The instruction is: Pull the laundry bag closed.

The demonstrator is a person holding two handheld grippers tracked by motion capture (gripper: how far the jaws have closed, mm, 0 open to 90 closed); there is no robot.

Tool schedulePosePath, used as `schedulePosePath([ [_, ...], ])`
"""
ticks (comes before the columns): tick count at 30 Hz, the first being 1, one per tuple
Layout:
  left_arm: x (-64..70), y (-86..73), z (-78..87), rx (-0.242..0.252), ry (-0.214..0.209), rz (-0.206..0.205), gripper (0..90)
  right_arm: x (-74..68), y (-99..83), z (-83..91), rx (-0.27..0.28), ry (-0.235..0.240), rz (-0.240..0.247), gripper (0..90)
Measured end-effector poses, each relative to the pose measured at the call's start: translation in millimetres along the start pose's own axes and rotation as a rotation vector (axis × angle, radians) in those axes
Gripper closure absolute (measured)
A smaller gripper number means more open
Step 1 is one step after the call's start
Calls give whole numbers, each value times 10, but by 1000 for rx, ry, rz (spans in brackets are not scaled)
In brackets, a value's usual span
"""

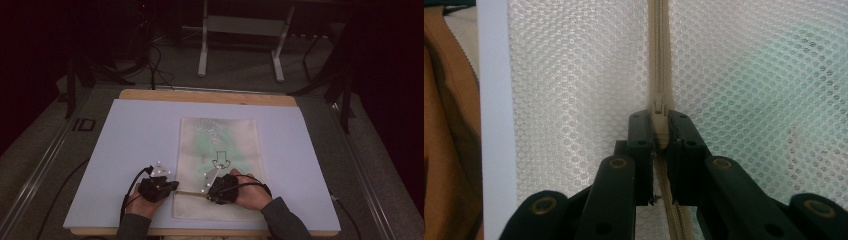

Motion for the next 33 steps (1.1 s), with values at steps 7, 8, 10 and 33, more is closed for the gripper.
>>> schedulePosePath([
  [7,1,0,0,0,0,0,895,-7,-11,6,0,-2,-2,822],
  [8,1,1,0,0,0,-1,895,-7,-11,7,-1,-1,-2,822],
  [10,0,0,0,0,0,0,895,-5,-12,9,-6,-2,0,822],
  [33,1,1,2,-2,2,0,895,-28,-134,60,-4,1,-17,822],
])
Point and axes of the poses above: each handheld gripper's, and its own axes: z roughly backward along the jaws, y roughly out of its top, x roughly to its right, the point moved 3 cm from there along -z, roughly forward along the jaws, and after that the axes turned 14 degrees about y, right-handed, at the moved point
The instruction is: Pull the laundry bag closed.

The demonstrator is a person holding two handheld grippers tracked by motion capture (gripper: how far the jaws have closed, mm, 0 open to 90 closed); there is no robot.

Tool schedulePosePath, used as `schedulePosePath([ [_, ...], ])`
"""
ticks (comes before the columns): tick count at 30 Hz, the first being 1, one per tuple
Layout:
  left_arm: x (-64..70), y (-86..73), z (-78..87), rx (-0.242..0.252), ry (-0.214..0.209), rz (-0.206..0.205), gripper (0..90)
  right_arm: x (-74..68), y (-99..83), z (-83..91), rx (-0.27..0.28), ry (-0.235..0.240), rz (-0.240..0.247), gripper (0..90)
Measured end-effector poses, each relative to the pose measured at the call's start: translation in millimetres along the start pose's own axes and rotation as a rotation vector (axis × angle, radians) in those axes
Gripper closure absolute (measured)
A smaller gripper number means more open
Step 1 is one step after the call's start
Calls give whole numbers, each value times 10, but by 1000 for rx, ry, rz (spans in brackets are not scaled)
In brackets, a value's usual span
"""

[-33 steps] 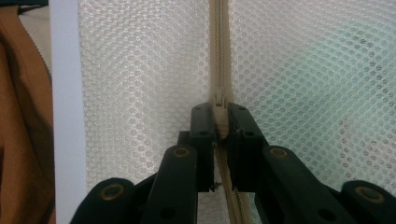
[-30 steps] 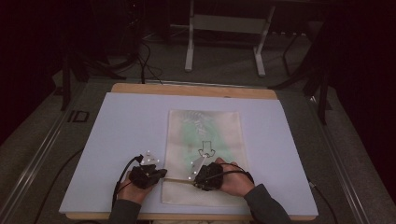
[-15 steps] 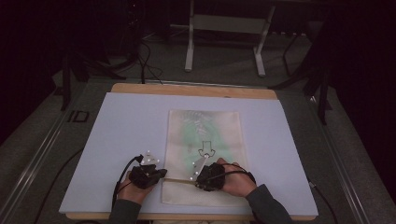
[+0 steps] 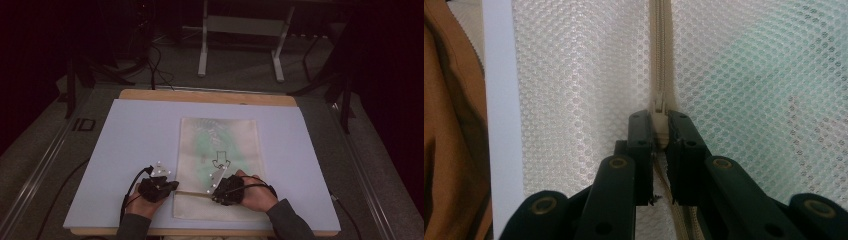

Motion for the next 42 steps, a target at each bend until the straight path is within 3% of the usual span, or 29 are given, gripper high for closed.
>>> schedulePosePath([
  [42,-1,-1,2,-1,2,5,895,-18,-230,170,-9,-9,-33,822],
])
Point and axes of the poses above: each handheld gripper's, and its own axes: z roughly backward along the jaws, y roughly out of its top, x roughly to its right, the point moved 3 cm from there along -z, roughly forward along the jaws, and after that the axes turned 14 degrees about y, right-handed, at the moved point
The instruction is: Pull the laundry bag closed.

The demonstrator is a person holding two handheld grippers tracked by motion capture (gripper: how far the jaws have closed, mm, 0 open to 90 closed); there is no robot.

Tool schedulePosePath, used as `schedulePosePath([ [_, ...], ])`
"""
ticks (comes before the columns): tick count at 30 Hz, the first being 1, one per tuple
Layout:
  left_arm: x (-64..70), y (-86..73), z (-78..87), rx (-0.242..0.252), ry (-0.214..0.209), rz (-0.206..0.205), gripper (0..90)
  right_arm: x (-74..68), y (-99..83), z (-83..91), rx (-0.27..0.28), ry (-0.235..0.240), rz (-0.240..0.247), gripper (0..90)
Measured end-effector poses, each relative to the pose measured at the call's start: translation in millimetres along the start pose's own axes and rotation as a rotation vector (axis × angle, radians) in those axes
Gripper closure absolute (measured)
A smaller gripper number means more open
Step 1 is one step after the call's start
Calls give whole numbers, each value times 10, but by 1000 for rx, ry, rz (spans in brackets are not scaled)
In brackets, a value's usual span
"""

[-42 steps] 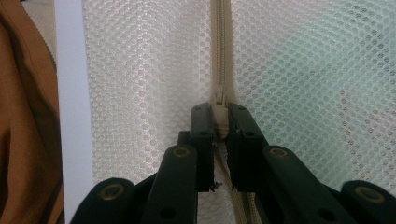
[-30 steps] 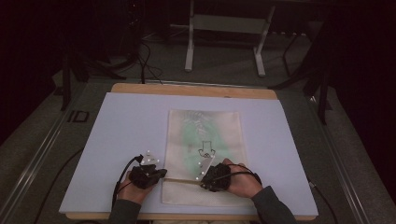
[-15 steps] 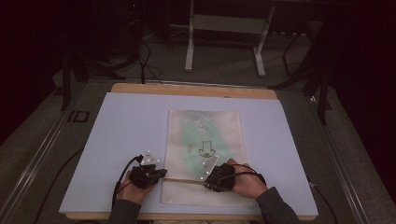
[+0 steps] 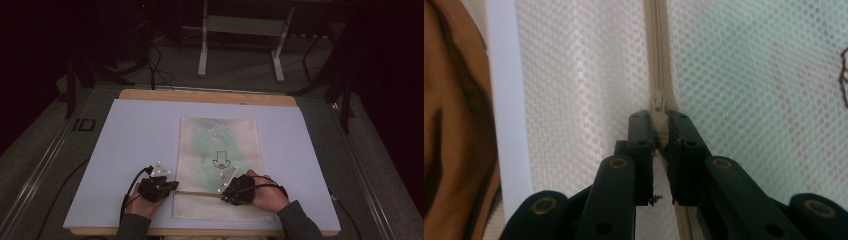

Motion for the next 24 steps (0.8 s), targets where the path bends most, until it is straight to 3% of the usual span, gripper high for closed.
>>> schedulePosePath([
  [24,-3,0,1,-1,0,-1,895,19,-217,116,16,-5,-42,822],
])
Point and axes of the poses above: each handheld gripper's, and its own axes: z roughly backward along the jaws, y roughly out of its top, x roughly to its right, the point moved 3 cm from there along -z, roughly forward along the jaws, and after that the axes turned 14 degrees about y, right-handed, at the moved point
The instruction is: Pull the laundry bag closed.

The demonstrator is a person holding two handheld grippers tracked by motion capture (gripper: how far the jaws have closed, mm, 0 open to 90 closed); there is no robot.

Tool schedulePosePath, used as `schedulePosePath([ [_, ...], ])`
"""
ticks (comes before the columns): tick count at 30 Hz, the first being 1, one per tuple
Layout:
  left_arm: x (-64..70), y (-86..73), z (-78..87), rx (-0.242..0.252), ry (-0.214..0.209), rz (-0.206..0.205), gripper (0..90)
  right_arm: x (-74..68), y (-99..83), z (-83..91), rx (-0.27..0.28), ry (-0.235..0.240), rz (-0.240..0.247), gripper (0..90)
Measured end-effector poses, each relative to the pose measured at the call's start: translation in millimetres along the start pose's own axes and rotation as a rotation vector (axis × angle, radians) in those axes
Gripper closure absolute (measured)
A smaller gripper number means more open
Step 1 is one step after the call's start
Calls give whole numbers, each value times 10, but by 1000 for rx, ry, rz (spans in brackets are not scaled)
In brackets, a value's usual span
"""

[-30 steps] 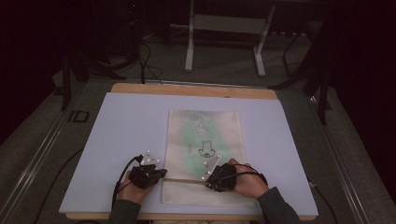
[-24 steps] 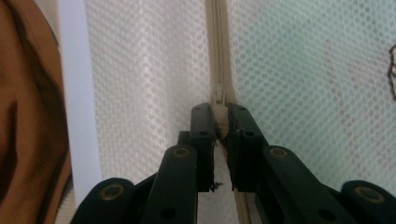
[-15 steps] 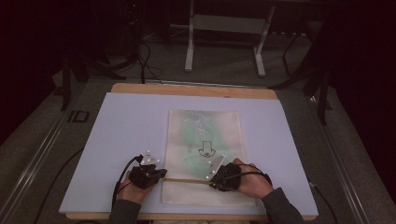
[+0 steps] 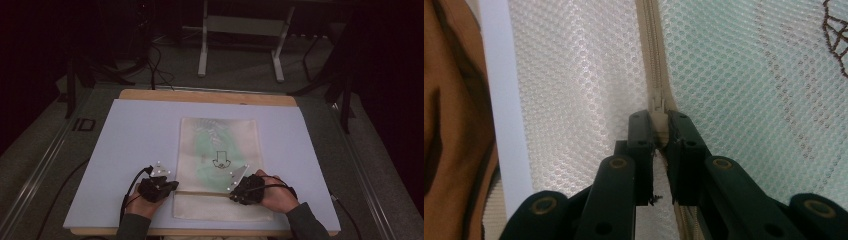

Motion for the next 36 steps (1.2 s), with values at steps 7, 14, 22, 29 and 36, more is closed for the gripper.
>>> schedulePosePath([
  [7,-2,0,0,-1,-1,1,895,8,-47,5,0,4,-6,822],
  [14,-2,0,0,-1,-2,1,894,7,-103,32,-8,-3,-18,822],
  [22,-2,0,0,-1,-1,1,895,12,-152,50,1,0,-26,822],
  [29,-3,1,0,-2,-1,0,895,17,-170,53,-9,-3,-30,822],
  [36,-2,1,0,-3,-1,-1,894,26,-250,92,5,-3,-44,822],
])
Point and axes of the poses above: each handheld gripper's, and its own axes: z roughly backward along the jaws, y roughly out of its top, x roughly to its right, the point moved 3 cm from there along -z, roughly forward along the jaws, and after that the axes turned 14 degrees about y, right-handed, at the moved point
